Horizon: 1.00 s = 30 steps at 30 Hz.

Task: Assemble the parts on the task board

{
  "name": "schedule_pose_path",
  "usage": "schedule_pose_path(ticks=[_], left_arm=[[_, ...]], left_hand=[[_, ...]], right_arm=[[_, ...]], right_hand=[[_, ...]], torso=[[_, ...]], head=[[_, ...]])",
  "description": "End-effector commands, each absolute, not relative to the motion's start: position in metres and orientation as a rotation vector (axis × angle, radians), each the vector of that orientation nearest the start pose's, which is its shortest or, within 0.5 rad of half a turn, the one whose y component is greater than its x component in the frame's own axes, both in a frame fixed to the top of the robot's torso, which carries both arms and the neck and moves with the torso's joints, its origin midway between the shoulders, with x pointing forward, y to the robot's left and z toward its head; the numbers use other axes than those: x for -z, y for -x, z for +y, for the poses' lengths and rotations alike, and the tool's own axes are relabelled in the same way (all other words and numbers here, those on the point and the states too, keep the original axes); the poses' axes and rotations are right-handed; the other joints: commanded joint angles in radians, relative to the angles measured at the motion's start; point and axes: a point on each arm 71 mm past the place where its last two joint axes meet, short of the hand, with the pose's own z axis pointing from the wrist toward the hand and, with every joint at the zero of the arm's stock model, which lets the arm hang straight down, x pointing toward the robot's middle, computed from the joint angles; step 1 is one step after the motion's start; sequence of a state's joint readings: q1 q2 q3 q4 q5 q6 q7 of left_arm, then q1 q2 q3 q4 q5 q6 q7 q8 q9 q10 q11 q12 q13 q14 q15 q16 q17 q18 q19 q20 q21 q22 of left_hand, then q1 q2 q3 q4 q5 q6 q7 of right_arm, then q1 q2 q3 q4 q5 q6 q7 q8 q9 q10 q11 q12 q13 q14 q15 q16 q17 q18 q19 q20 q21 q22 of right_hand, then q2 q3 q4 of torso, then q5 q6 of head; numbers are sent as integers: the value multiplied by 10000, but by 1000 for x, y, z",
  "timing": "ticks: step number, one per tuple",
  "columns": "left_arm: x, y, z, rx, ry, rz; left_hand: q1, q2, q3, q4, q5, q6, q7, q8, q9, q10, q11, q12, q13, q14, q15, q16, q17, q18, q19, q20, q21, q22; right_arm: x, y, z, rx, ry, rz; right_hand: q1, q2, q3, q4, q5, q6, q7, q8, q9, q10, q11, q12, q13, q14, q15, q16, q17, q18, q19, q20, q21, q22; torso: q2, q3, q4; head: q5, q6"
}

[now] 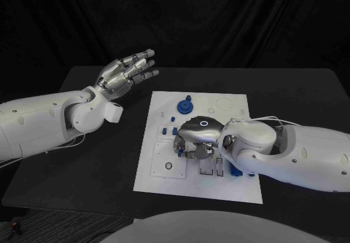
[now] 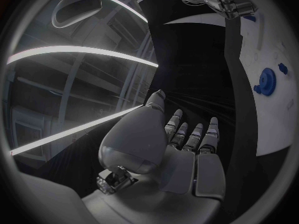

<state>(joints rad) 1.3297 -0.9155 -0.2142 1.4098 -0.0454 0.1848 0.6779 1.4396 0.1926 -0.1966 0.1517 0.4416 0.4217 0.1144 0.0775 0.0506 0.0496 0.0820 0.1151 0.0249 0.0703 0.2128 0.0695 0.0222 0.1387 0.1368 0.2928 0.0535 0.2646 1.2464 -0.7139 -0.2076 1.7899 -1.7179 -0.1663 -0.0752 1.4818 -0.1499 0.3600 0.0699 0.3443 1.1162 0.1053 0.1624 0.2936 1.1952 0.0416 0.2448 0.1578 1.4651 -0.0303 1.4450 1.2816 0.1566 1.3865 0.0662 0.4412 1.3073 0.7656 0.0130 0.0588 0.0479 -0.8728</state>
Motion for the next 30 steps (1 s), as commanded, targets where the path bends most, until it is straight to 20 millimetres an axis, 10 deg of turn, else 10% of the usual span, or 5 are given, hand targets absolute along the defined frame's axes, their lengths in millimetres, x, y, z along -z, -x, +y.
schedule_pose_path(ticks=[1, 30], left_arm=[[154, -491, 262, 19990, 7588, 12946], [157, -492, 260, 20081, 7630, 13072]], left_hand=[[45, 42, 3, -50, 20, 1, 64, 66, 13, 15, 80, 49, 9, 49, -1, 42, 9, -105, 80, 10, 35, -4], [73, 86, 32, -79, 57, 5, 71, 72, 14, 6, 88, 47, 6, 62, 18, 59, 13, -115, 100, 10, 40, -3]], right_arm=[[205, -382, -67, -8473, 7927, 17010], [213, -382, -63, -8554, 7924, 17133]], right_hand=[[16, 62, 28, -56, 58, 15, 23, -66, 1, 36, 2, -47, 5, 390, -58, -43, -8, 56, -25, -34, -59, 398], [29, 68, 44, -95, 87, 12, 33, -95, -11, 60, 4, -55, 8, 385, -54, -48, -10, 56, -39, -33, -82, 401]], torso=[[0, 1, 1], [0, 0, 1]], head=[[-3, 2], [56, 2]])
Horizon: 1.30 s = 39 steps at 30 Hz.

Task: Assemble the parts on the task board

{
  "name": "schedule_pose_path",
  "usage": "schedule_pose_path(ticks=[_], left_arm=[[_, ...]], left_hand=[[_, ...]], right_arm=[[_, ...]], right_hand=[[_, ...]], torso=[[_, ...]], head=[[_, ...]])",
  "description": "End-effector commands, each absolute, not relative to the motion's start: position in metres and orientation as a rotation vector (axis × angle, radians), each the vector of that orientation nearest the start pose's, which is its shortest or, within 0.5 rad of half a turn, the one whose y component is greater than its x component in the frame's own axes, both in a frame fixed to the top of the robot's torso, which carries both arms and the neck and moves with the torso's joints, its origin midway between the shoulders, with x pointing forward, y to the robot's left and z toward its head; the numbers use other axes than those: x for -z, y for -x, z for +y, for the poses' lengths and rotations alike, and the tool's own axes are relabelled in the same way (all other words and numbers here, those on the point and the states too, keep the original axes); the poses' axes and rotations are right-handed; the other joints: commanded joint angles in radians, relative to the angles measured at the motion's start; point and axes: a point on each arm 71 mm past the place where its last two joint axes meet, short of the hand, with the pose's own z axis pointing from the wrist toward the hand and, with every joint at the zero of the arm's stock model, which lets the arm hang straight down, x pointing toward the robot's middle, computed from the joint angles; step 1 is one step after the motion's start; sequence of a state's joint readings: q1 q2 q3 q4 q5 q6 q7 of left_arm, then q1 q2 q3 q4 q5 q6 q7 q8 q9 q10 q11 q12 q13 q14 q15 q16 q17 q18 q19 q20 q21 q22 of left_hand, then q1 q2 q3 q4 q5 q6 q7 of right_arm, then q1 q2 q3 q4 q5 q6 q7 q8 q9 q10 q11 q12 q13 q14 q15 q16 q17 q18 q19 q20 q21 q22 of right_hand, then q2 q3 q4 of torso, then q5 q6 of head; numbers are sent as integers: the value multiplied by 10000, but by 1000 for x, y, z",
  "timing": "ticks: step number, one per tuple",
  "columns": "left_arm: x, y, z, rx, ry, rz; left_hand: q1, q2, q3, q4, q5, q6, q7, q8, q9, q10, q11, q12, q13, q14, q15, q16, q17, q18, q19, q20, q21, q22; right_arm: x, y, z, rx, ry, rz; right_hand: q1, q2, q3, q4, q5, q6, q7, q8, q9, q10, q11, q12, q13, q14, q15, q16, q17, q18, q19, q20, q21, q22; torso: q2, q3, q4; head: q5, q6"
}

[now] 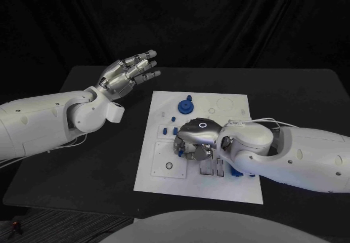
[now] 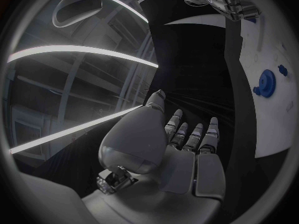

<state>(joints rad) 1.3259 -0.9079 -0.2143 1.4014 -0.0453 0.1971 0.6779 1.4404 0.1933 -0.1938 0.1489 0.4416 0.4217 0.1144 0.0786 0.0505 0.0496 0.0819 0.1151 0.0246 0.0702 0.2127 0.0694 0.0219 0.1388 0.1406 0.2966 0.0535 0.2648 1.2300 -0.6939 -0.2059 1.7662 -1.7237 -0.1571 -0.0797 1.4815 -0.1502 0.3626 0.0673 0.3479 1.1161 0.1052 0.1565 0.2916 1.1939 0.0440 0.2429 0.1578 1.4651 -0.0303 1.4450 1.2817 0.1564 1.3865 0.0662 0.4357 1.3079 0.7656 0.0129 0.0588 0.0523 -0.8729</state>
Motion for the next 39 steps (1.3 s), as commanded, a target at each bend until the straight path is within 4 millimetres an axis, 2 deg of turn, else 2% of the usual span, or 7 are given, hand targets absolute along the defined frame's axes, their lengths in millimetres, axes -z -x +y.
schedule_pose_path(ticks=[1, 9, 14, 16, 24, 35, 39], left_arm=[[157, -492, 260, 20082, 7632, 13079], [158, -492, 260, 20085, 7645, 13119], [158, -493, 260, 20076, 7662, 13163], [158, -493, 260, 20067, 7669, 13176], [159, -493, 260, 20027, 7698, 13234], [159, -492, 262, 19986, 7747, 13305], [159, -492, 262, 19985, 7760, 13331]], left_hand=[[65, 79, 4, -51, 57, 5, 71, 62, 14, 6, 88, 47, 10, 63, 19, 59, 15, -116, 62, -28, 40, -4], [72, 89, 12, -59, 61, 5, 79, 64, 15, 8, 97, 55, 11, 70, 29, 67, 17, -119, 67, -28, 42, -4], [78, 98, 18, -67, 66, 7, 84, 67, 15, 8, 103, 57, 11, 81, 39, 78, 20, -121, 74, -27, 44, -1], [78, 98, 18, -67, 66, 7, 84, 67, 15, 8, 103, 57, 11, 81, 39, 78, 20, -121, 74, -27, 44, -1], [82, 105, 24, -77, 65, -15, 91, 65, 12, 1, 110, 49, 9, 84, 53, 82, 21, -126, 78, -27, 44, -8], [93, 108, 31, -94, 71, -19, 99, 65, 12, -2, 118, 52, 9, 99, 69, 98, 25, -131, 83, -27, 45, -13], [100, 109, 36, -107, 81, -20, 104, 66, 12, -4, 124, 54, 9, 113, 81, 112, 28, -135, 90, -26, 47, -10]], right_arm=[[214, -382, -63, -8544, 7927, 17150], [214, -381, -64, -8526, 7954, 17209], [214, -381, -63, -8631, 8013, 17158], [214, -381, -63, -8669, 8040, 17144], [215, -382, -65, -8712, 8081, 17139], [202, -383, -82, -9082, 7431, 16161], [182, -389, -97, -8921, 7056, 15679]], right_hand=[[32, 71, 17, -69, 51, 13, 33, -36, 9, 73, -20, -36, 8, 385, -54, -48, -11, 58, -40, -33, -26, 394], [-35, 55, 23, -104, -1, -206, 102, -223, -72, -39, 43, -116, 2, 370, -8, -66, -36, 54, -73, -13, -114, 392], [-410, -115, 34, 27, -764, -1636, 528, -973, -569, -1268, 498, -659, -201, 260, 369, -186, -270, 20, -249, 217, -710, 273], [-509, -199, -66, 67, -1160, -2162, 274, -953, -760, -1939, 660, -885, -331, 181, 502, -243, -395, 38, -358, 332, -1082, 178], [-198, -101, -1487, 540, -1989, -3388, -130, -889, -1372, -3792, 883, -812, -710, -102, 568, -392, -776, 226, -564, 533, -1950, -128], [764, -514, -2215, 2141, -2171, -3879, -251, -862, -1795, -4854, 972, -88, -870, -304, 545, -496, -1073, 237, -569, 543, -2278, -267], [659, -439, -2252, 2237, -2132, -3328, -8, -662, -1745, -4725, 941, 226, -833, -208, 579, -390, -893, 226, -492, 555, -2296, -270]], torso=[[0, -1, 0], [-1, -1, 3], [1, 2, 2], [1, 2, 1], [1, 2, 1], [1, 2, 1], [-1, 3, -2]], head=[[14, 3], [-1, 3], [6, 3], [12, 3], [10, 3], [5, 3], [-28, 3]])
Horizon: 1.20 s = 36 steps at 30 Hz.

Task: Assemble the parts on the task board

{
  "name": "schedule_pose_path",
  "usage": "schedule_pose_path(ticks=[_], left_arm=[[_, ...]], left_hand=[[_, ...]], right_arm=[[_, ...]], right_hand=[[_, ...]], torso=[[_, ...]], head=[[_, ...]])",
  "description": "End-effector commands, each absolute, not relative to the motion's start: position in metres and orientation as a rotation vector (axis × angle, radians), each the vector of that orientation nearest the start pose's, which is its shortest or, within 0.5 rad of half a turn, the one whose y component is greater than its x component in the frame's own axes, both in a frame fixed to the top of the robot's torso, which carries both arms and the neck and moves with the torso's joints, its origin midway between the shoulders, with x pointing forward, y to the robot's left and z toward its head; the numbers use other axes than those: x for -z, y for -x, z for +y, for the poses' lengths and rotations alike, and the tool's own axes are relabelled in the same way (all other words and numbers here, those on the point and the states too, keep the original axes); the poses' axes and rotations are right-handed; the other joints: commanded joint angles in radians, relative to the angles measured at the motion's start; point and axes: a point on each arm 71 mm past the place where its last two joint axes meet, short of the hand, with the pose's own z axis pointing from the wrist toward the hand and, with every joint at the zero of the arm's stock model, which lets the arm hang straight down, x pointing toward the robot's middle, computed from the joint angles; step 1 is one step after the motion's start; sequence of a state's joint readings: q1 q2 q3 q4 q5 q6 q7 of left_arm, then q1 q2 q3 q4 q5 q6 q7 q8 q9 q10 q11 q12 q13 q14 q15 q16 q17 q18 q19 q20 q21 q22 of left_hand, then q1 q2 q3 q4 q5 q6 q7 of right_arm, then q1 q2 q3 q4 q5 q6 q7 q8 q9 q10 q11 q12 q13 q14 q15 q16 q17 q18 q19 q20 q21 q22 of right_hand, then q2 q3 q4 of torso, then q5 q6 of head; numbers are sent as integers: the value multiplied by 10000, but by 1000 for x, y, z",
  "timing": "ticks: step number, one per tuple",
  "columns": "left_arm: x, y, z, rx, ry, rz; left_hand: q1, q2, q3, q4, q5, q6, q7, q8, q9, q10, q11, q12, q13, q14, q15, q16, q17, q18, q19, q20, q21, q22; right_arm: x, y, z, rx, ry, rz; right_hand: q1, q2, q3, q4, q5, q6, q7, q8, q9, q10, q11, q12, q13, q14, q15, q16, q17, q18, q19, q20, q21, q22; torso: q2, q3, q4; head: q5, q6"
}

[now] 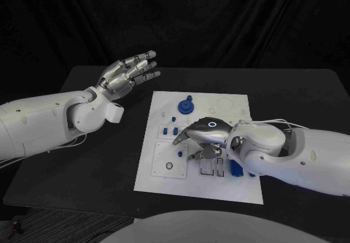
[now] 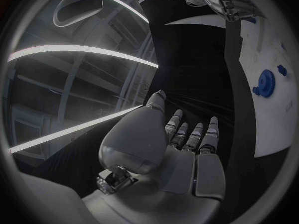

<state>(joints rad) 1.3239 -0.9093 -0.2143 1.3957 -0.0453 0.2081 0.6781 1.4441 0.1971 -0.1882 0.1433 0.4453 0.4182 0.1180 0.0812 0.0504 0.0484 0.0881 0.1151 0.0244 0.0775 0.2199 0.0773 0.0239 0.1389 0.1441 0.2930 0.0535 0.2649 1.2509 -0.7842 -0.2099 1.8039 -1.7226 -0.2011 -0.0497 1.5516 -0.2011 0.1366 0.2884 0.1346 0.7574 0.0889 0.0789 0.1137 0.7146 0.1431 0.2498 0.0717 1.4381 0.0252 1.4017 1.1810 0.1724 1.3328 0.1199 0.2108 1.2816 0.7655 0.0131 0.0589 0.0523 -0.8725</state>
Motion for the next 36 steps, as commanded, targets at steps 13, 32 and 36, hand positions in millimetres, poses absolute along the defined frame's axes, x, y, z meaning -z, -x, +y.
schedule_pose_path(ticks=[13, 32, 36], left_arm=[[160, -493, 260, 19992, 7739, 13336], [162, -495, 261, 19895, 7781, 13355], [162, -495, 261, 19886, 7795, 13366]], left_hand=[[79, 90, 3, -95, 136, 41, 81, 57, 17, 7, 75, 67, 13, 46, 32, 43, 8, -153, 79, 10, 52, -17], [90, 116, 25, -119, 194, 38, 82, 62, 17, -7, 75, 53, 9, 28, 23, 33, 2, -166, 78, 9, 48, -40], [96, 133, 38, -130, 212, 32, 81, 63, 16, -13, 73, 49, 8, 24, 19, 33, 2, -172, 81, 9, 48, -44]], right_arm=[[146, -421, -165, -6586, 5432, 16521], [180, -423, -201, -5660, 4829, 17563], [183, -422, -200, -5721, 4864, 17669]], right_hand=[[-334, -216, -207, 68, -145, -67, 307, -45, -253, -45, 56, 224, -69, 210, 260, 3, 29, 52, 386, 197, -72, -92], [-558, 180, -8, -6, -533, 709, 232, 144, -320, 1275, -186, 645, -41, 329, 91, -19, 50, 93, 586, 88, -205, -221], [-559, 235, 15, -36, -556, 728, 236, 142, -334, 1496, -238, 657, -38, 335, 51, -30, 41, 95, 603, 57, -229, -234]], torso=[[1, 0, -2], [-6, -1, -14], [-11, 2, -15]], head=[[-162, -2], [-66, -2], [-76, -2]])
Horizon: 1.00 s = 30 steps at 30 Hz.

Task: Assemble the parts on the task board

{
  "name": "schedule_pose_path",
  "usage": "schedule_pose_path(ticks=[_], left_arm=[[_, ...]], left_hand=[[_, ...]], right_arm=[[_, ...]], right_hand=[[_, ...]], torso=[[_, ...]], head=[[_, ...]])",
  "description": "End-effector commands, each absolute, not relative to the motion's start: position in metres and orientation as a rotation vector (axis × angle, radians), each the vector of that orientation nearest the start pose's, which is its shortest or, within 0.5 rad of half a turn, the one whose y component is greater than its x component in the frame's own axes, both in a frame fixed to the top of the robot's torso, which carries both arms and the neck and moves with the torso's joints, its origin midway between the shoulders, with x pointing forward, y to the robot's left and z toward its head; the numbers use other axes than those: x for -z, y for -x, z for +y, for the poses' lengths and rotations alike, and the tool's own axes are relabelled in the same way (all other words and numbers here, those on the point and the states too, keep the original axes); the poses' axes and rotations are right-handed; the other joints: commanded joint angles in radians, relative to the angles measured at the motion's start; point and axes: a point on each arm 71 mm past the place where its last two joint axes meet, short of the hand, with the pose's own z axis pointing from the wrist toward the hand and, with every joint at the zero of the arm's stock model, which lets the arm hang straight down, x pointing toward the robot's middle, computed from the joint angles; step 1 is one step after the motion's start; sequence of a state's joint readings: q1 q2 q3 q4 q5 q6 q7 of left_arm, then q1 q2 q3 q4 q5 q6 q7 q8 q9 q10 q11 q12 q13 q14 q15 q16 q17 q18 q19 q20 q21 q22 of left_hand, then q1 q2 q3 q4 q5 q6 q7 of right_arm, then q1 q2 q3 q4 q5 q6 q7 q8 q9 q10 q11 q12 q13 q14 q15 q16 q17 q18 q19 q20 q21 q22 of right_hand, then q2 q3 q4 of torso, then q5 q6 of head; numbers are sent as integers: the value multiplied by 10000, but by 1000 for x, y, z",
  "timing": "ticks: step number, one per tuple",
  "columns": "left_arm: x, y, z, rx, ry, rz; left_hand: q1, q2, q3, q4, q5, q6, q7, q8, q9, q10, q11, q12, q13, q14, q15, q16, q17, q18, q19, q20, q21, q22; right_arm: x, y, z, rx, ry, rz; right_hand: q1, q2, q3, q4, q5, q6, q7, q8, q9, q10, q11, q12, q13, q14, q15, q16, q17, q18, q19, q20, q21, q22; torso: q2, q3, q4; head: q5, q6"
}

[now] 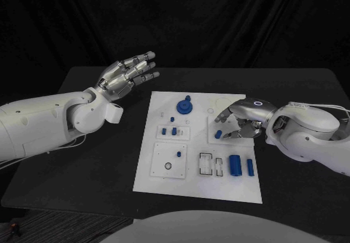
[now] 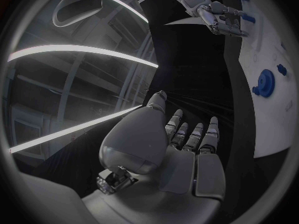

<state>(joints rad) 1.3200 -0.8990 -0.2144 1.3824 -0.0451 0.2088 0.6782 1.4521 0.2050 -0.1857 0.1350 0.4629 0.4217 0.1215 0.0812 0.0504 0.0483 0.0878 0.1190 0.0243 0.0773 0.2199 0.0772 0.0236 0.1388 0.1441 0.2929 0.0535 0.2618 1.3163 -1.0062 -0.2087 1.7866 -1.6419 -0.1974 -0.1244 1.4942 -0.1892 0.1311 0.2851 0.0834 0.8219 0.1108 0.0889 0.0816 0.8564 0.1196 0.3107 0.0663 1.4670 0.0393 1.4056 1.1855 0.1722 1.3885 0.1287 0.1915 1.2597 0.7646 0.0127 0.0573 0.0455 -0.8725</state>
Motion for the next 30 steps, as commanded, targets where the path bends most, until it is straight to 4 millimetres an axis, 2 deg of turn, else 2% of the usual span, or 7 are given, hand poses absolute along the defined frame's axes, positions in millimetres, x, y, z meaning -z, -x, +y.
schedule_pose_path(ticks=[1, 3, 10, 15, 20, 26, 30], left_arm=[[162, -495, 261, 19884, 7797, 13368], [163, -495, 261, 19880, 7802, 13372], [163, -495, 261, 19858, 7820, 13393], [164, -495, 261, 19849, 7834, 13426], [164, -495, 261, 19846, 7851, 13464], [165, -495, 261, 19829, 7880, 13526], [165, -495, 261, 19832, 7900, 13583]], left_hand=[[17, 53, 13, -47, 36, -4, 46, 63, 16, -12, 76, 10, 8, 25, 20, 33, 4, -171, 82, 9, 48, -13], [22, 66, 23, -54, 44, -12, 46, 62, 15, -14, 75, 10, 8, 21, 19, 32, 3, -174, 81, 9, 47, -19], [42, 110, 59, -79, 71, -21, 45, 64, 14, -21, 75, 12, 8, 17, 18, 33, 3, -185, 83, 8, 45, -33], [56, 140, 85, -95, 83, -26, 45, 65, 14, -23, 77, 15, 8, 16, 19, 35, 3, -191, 85, 8, 44, -41], [78, 181, 127, -124, 104, -35, 47, 67, 13, -28, 79, 14, 8, 12, 22, 37, 3, -202, 88, 8, 43, -52], [105, 213, 169, -158, 126, -34, 48, 71, 13, -27, 83, 28, 10, 7, 26, 37, 2, -211, 85, 7, 40, -70], [114, 228, 188, -172, 136, -13, 54, 77, 16, -21, 89, 42, 13, 6, 29, 38, 2, -216, 86, 7, 39, -74]], right_arm=[[184, -422, -200, -5728, 4875, 17693], [185, -422, -199, -5739, 4906, 17762], [190, -420, -195, -5883, 5037, 17909], [193, -418, -190, -6186, 5133, 17843], [195, -416, -186, -6471, 5150, 17695], [194, -416, -184, -6701, 5099, 17421], [192, -415, -184, -6811, 5003, 17173]], right_hand=[[47, 147, 91, -30, -14, 93, 16, 42, -18, 155, -21, 42, 14, 48, -107, -76, -12, 98, 53, -44, -46, -20], [87, 184, 115, -61, 66, 104, 14, 43, -23, 217, -34, 20, 9, 52, -120, -78, -10, 97, 60, -59, -57, -25], [492, 398, 316, -485, 892, 257, -22, 87, -25, 460, -58, -202, -2, 38, -151, -129, -71, 85, 78, -113, -122, -26], [478, 494, 372, -609, 933, 622, -41, 261, 87, 812, -122, -196, 28, 57, -200, -116, -30, 90, 94, -154, -135, 1], [504, 611, 622, -659, 983, 1615, 13, 704, 391, 1743, -330, -153, 45, 136, -380, -48, 121, 68, 193, -283, 112, 117], [506, 587, 909, -616, 882, 2120, 82, 850, 615, 2767, -611, -275, 24, 237, -604, 22, 295, 12, 335, -482, 607, 300], [568, 603, 1046, -649, 825, 2548, 8, 1014, 757, 3186, -694, -366, 25, 276, -675, 45, 364, -10, 385, -549, 762, 367]], torso=[[-4, 4, 6], [-5, -1, 3], [-5, -11, 8], [-2, -10, 7], [-3, -5, 9], [-2, -7, 7], [-2, -5, 9]], head=[[-18, -2], [-17, -2], [-16, -2], [12, -2], [16, -2], [29, -2], [34, -2]])
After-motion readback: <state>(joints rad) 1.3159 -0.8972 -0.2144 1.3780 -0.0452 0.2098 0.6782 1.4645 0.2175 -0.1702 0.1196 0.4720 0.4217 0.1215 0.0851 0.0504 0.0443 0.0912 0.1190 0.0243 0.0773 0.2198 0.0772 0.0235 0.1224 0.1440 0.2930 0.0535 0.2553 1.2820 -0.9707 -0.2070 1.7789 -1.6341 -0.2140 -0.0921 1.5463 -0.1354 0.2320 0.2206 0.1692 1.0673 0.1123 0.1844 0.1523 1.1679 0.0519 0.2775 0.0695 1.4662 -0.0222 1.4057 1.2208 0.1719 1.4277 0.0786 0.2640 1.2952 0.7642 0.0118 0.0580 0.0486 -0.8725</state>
